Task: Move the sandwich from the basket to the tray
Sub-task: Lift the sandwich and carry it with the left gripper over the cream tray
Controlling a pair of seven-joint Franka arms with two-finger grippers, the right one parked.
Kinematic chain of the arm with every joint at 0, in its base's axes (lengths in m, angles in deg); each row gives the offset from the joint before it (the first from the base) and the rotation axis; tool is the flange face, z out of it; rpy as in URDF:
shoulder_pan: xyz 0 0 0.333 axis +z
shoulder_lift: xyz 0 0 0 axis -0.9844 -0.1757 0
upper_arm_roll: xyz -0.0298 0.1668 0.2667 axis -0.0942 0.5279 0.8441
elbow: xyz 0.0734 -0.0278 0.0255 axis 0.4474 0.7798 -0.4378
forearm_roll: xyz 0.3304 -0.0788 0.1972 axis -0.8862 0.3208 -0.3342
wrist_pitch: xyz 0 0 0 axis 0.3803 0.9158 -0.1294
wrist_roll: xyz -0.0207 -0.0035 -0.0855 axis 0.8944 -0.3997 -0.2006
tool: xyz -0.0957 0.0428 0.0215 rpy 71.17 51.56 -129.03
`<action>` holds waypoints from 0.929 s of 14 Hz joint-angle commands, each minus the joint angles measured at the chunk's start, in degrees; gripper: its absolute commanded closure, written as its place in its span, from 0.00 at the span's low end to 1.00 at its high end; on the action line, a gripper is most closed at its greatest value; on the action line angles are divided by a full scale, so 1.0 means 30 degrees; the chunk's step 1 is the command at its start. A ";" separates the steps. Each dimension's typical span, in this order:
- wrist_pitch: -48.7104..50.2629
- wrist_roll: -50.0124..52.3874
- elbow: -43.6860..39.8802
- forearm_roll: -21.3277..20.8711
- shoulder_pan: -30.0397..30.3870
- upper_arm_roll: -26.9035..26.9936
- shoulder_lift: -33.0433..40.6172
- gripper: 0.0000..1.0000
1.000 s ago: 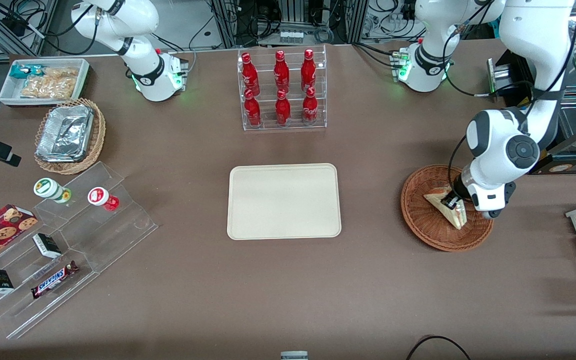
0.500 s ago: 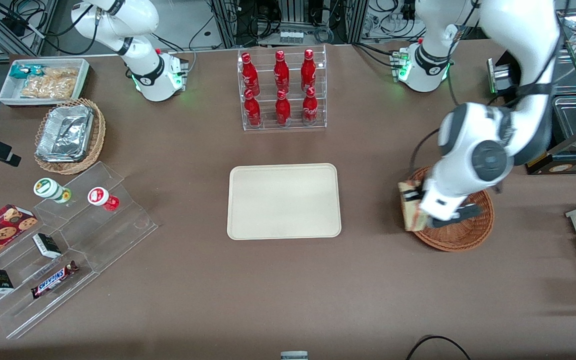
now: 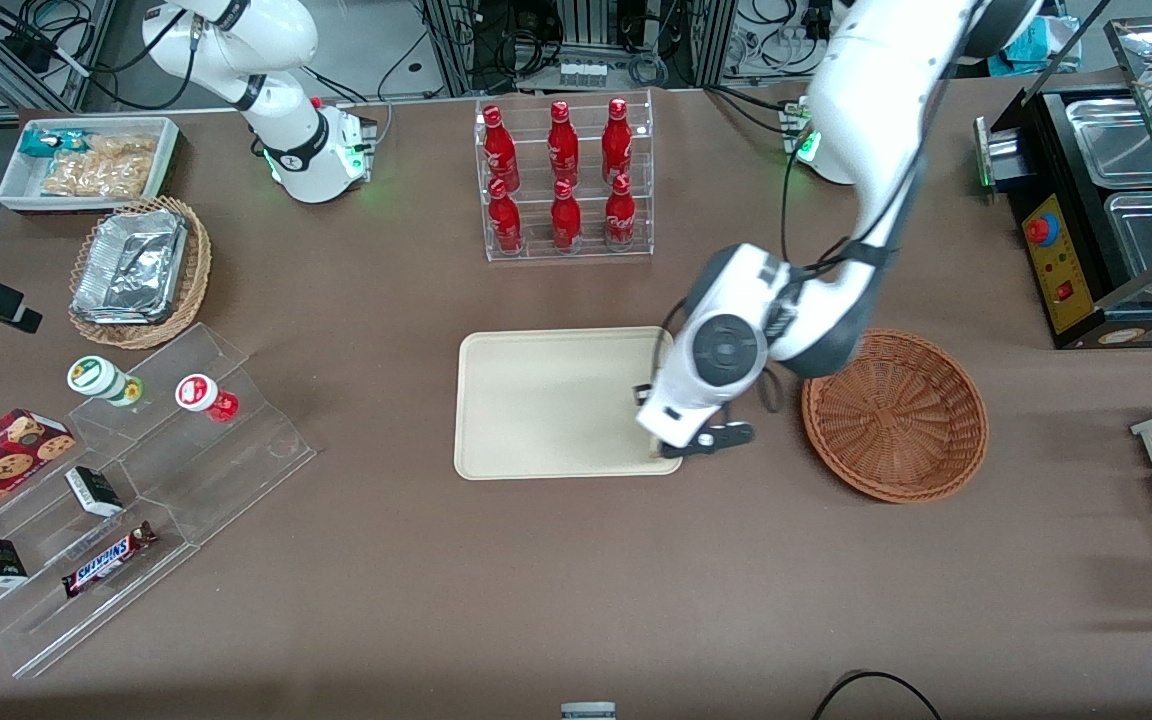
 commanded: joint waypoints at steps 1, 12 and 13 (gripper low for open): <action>0.0275 0.1784 -0.3303 0.0146 -0.1256 0.0246 -0.2282 1.00; -0.1190 0.4689 -0.5567 0.0292 -0.3310 -0.0397 -0.5306 0.96; -0.1161 0.4689 -0.5538 0.0321 -0.3310 -0.0486 -0.5277 0.94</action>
